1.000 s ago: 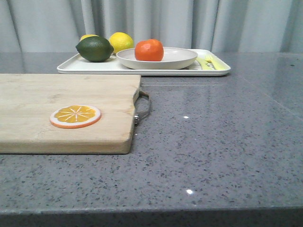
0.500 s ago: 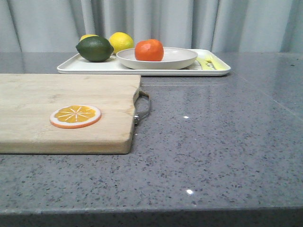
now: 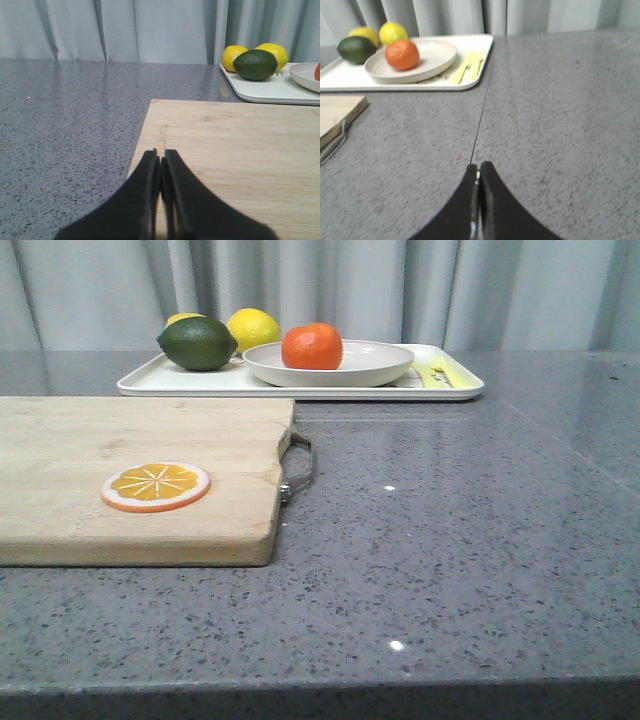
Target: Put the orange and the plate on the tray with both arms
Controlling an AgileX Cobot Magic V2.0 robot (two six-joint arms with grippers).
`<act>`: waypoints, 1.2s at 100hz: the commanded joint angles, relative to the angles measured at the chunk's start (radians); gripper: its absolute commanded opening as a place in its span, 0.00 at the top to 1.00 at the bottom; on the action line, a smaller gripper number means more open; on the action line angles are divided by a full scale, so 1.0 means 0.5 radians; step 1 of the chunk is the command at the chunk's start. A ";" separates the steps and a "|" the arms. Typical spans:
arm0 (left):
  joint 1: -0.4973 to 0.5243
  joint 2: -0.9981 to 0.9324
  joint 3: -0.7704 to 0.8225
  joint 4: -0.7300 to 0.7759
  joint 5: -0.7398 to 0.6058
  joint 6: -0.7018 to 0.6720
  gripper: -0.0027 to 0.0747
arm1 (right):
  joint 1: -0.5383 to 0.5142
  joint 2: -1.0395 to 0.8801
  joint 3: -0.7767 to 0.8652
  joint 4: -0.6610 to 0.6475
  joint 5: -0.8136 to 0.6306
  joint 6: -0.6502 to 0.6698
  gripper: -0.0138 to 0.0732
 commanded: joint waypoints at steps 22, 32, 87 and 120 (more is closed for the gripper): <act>0.003 -0.063 0.046 -0.005 -0.177 -0.008 0.99 | -0.204 -0.169 0.253 -0.120 -0.466 -0.021 0.91; 0.003 -0.063 0.046 -0.005 -0.177 -0.008 0.99 | -0.244 -0.224 0.349 -0.190 -0.548 0.057 0.91; 0.003 -0.063 0.046 -0.005 -0.177 -0.008 0.99 | -0.262 -0.377 0.536 -0.561 -0.830 0.368 0.91; 0.003 -0.063 0.046 -0.005 -0.177 -0.008 0.99 | -0.262 -0.377 0.536 -0.511 -0.824 0.368 0.91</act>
